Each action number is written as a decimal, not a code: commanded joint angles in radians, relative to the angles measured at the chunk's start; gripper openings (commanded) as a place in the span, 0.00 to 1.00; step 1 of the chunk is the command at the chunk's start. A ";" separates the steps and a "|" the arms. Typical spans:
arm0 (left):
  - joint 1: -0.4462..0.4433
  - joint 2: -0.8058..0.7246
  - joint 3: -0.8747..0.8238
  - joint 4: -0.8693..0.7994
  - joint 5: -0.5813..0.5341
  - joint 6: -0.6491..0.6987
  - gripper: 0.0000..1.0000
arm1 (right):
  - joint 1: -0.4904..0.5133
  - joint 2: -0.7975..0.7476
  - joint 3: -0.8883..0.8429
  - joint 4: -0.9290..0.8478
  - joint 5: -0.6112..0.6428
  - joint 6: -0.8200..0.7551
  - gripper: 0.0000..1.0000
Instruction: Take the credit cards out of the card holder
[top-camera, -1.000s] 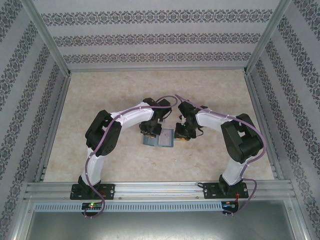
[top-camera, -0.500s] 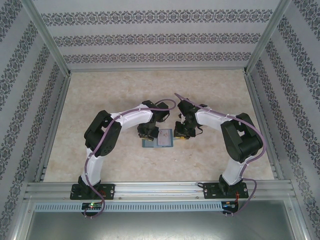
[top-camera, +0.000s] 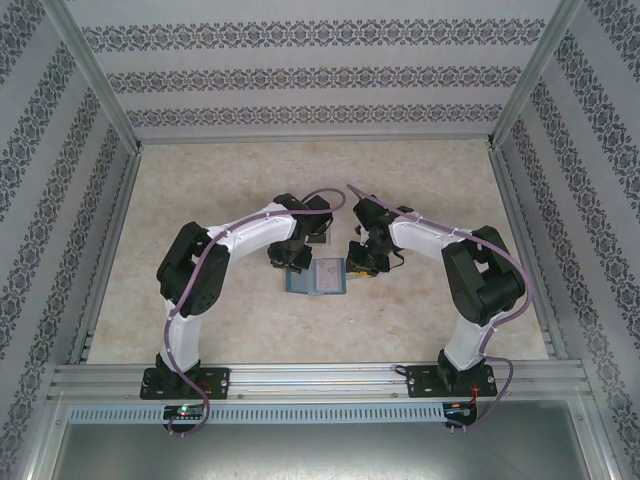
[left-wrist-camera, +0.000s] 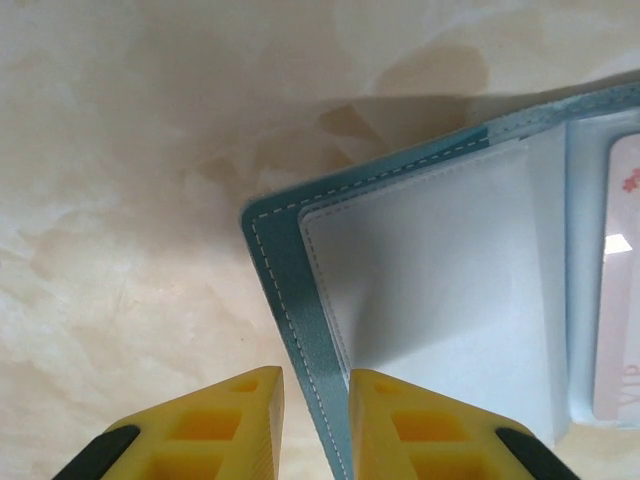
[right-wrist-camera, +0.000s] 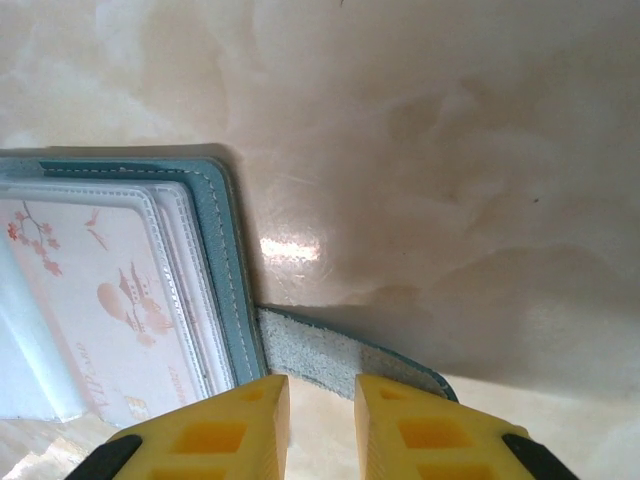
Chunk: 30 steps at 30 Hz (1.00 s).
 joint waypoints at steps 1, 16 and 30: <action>0.011 -0.062 0.013 -0.024 0.003 0.027 0.24 | 0.015 -0.012 0.028 -0.030 0.010 -0.022 0.25; 0.011 -0.064 -0.032 0.202 0.294 -0.049 0.24 | 0.024 -0.026 0.034 -0.027 -0.002 -0.013 0.25; 0.040 -0.035 -0.161 0.432 0.483 -0.152 0.19 | 0.040 -0.019 0.027 0.036 -0.082 0.023 0.25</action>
